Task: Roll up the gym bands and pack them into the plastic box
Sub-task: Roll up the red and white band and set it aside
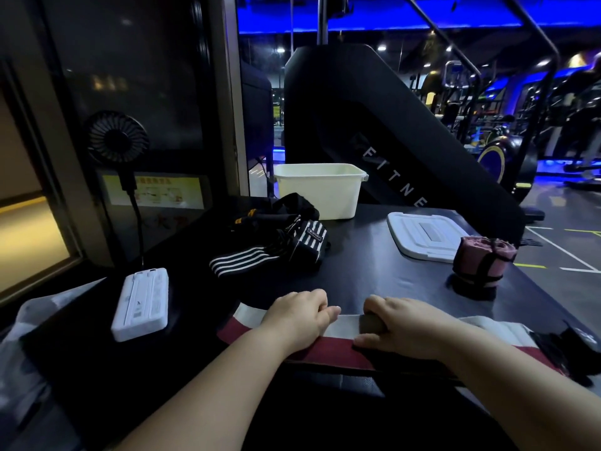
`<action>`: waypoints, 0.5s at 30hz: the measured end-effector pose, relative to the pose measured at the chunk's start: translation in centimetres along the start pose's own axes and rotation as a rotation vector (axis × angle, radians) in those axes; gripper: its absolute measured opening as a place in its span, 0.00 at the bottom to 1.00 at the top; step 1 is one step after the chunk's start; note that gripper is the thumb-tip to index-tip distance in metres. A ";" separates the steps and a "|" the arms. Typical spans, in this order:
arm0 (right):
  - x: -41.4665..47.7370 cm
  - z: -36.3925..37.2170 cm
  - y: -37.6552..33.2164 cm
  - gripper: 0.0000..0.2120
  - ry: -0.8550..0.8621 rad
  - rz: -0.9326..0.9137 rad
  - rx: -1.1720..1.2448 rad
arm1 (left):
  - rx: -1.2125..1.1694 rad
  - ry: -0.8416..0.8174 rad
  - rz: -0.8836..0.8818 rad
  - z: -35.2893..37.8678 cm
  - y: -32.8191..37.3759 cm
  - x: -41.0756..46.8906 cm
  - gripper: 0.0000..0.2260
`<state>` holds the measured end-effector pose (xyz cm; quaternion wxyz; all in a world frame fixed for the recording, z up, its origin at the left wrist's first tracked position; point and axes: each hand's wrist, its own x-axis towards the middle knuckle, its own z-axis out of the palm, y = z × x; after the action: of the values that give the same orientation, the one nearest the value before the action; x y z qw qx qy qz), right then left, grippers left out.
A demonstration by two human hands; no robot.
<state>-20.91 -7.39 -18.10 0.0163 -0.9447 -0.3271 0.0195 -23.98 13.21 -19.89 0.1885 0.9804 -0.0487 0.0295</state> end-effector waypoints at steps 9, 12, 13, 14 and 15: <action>-1.8 -0.8 2.9 0.16 -0.058 0.110 0.024 | -0.026 0.169 0.227 1.3 2.3 0.1 0.09; -3.1 -0.8 5.1 0.14 -0.042 0.221 0.078 | -0.067 0.082 0.314 1.7 3.4 0.0 0.13; -3.4 -0.8 5.7 0.14 -0.032 0.257 0.098 | -0.076 0.033 0.333 1.8 3.8 0.1 0.15; -3.7 -0.9 6.2 0.13 -0.022 0.290 0.121 | -0.072 0.001 0.353 2.0 4.0 0.3 0.17; -4.0 -0.9 6.6 0.14 -0.010 0.320 0.135 | -0.062 -0.008 0.379 2.1 4.2 0.6 0.18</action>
<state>-19.90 -15.09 -17.43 0.0748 -0.9813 -0.1707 0.0485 -23.71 8.46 -20.20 0.2096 0.9476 -0.2338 0.0592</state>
